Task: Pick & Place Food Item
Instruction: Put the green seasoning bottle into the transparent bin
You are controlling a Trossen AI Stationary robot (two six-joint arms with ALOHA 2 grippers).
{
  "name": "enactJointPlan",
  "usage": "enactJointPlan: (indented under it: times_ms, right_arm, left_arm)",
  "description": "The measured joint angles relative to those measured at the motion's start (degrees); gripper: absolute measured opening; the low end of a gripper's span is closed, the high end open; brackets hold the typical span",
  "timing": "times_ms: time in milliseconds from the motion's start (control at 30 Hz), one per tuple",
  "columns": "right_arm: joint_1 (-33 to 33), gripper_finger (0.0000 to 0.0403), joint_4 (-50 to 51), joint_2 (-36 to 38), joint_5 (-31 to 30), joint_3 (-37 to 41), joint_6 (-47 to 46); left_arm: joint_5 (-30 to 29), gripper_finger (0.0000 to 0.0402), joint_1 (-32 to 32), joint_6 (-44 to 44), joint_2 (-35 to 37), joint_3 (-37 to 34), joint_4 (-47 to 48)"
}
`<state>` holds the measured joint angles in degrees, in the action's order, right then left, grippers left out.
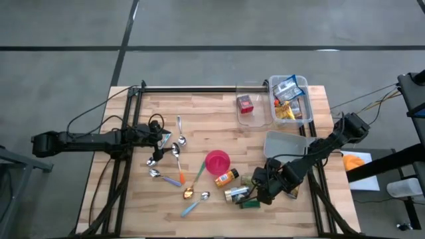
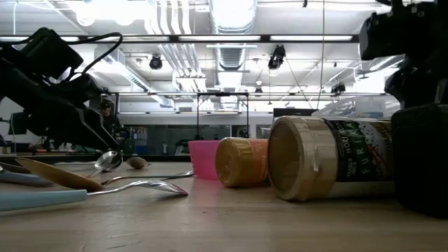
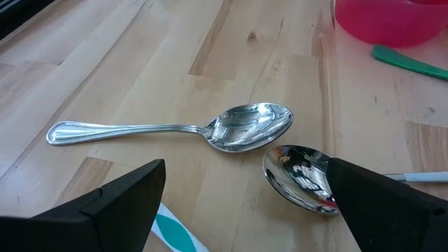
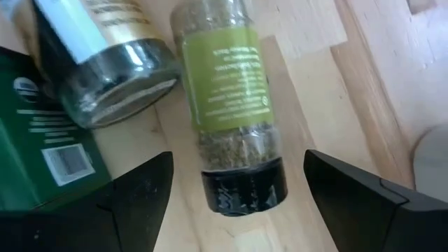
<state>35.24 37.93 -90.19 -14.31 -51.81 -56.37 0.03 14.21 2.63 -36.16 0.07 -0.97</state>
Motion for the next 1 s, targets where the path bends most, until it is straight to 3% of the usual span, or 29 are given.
enactJointPlan:
  times_ms: [267, 633, 1000]
  right_arm:
    - [0.00, 0.0317, -6.67, 0.00, 0.88, 2.92, -0.01]
    - [0.00, 0.0312, -7.43, 0.00, 0.94, 5.09, -0.22]
    - [0.00, 0.0207, -7.43, 0.00, 0.87, 5.12, -0.21]
  left_arm:
    - [-0.02, 0.0396, -0.01, 0.00, 0.02, 0.01, 0.00]
    - [-0.01, 0.0396, -0.02, 0.00, 0.02, -0.01, 0.00]
    - [0.00, 0.0396, 0.00, 0.00, 0.02, -0.01, 0.00]
